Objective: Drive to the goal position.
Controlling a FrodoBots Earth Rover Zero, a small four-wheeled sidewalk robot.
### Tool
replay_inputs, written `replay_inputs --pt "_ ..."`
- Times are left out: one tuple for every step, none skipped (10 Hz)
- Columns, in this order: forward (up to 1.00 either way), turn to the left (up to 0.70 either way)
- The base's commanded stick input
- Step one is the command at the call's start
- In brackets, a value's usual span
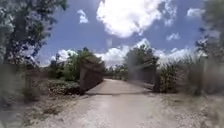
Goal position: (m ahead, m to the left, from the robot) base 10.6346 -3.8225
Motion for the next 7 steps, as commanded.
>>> replay_inputs --pt "0.45 0.0" --pt "0.45 0.0" --pt "0.45 0.0" --pt "0.45 0.0" --pt "0.45 0.0" --pt "0.45 0.0" --pt "0.45 0.0"
